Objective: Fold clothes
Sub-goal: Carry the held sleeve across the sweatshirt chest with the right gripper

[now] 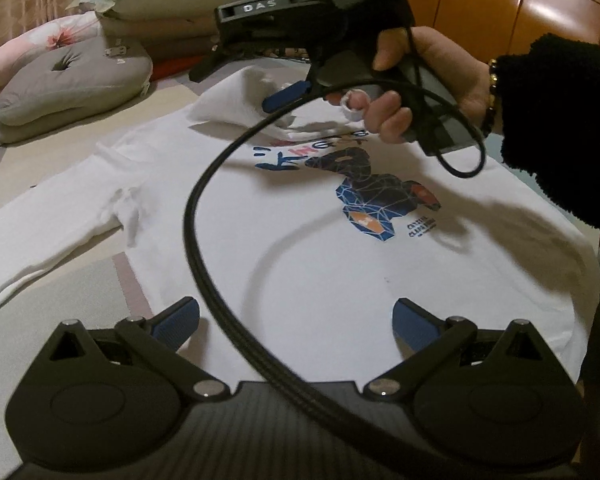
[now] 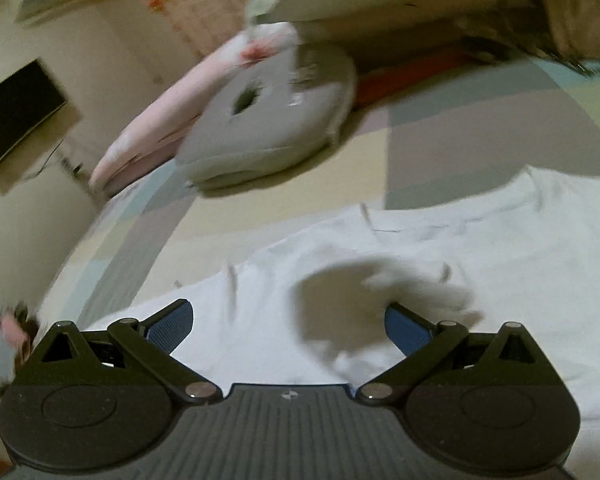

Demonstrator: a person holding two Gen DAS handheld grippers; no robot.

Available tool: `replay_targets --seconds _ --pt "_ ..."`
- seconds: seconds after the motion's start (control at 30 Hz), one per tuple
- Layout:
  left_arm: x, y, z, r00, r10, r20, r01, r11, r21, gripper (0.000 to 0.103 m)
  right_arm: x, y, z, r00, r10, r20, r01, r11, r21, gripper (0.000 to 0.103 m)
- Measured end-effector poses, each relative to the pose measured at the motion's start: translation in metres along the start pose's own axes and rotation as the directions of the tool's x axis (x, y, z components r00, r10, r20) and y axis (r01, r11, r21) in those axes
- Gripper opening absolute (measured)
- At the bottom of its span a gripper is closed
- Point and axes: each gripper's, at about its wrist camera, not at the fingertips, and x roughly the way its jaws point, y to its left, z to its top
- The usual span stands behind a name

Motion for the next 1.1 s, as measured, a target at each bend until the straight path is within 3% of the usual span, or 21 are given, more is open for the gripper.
replay_targets --seconds 0.3,0.5,0.63,0.8,0.93,1.1 --pt "0.001 -0.002 0.001 1.000 -0.003 -0.003 0.003 1.000 0.003 0.102 -0.004 0.009 0.005 0.999 0.050 -0.018 -0.050 0.999 -0.007 0.103" --pt "0.003 -0.008 0.003 1.000 -0.012 -0.005 0.012 1.000 0.019 0.102 -0.008 -0.033 0.007 0.998 -0.062 -0.023 0.065 0.987 0.147 0.103" --pt "0.006 -0.008 0.003 1.000 -0.010 -0.013 0.010 1.000 0.022 0.102 0.005 -0.045 0.003 1.000 -0.027 -0.014 0.029 0.970 0.241 0.103" --pt "0.008 -0.006 0.003 1.000 -0.011 -0.017 0.011 1.000 0.018 0.102 0.022 -0.020 0.011 0.996 0.082 -0.030 -0.074 0.972 0.224 0.103" --pt "0.007 -0.007 0.002 1.000 -0.008 -0.017 0.009 1.000 0.021 0.102 0.033 0.016 0.019 0.977 0.205 -0.056 -0.194 0.967 0.165 0.103" --pt "0.004 -0.006 0.002 1.000 -0.010 -0.011 0.010 1.000 0.019 0.102 0.031 0.051 0.022 0.962 0.265 -0.064 -0.263 0.964 0.049 0.103"
